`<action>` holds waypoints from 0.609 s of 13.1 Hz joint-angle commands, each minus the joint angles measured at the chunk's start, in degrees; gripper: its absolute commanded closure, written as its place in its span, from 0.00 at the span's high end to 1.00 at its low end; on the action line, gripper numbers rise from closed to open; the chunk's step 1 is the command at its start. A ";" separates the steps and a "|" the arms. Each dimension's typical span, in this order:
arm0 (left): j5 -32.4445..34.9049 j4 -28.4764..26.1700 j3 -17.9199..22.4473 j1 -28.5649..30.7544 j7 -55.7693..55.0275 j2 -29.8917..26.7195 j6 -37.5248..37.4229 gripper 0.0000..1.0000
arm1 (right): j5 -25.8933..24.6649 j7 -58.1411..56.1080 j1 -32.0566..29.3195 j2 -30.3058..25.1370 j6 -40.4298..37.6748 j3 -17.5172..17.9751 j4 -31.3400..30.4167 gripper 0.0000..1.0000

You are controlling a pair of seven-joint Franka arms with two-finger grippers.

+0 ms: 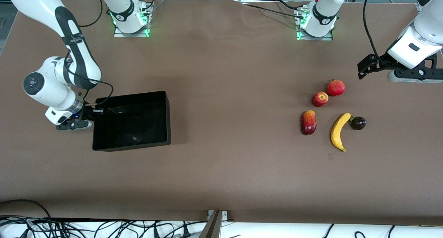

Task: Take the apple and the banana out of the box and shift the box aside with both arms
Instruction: 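Drag the black tray across the table toward the right arm's base, then open the right gripper off the tray rim and draw it back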

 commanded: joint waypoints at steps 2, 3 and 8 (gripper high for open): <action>-1.11 2.11 0.70 -0.73 -0.07 1.04 -1.65 1.00 | 0.28 -2.17 -0.43 -2.23 -16.55 0.50 12.55 1.00; -1.11 2.11 0.61 -0.73 -0.07 1.04 -1.65 1.00 | 0.81 -2.26 -0.43 -2.23 -23.04 0.50 16.59 1.00; -1.11 2.11 0.70 -0.73 -0.07 1.04 -2.01 1.00 | 0.99 -1.13 -0.08 -4.85 -42.57 1.11 30.77 1.00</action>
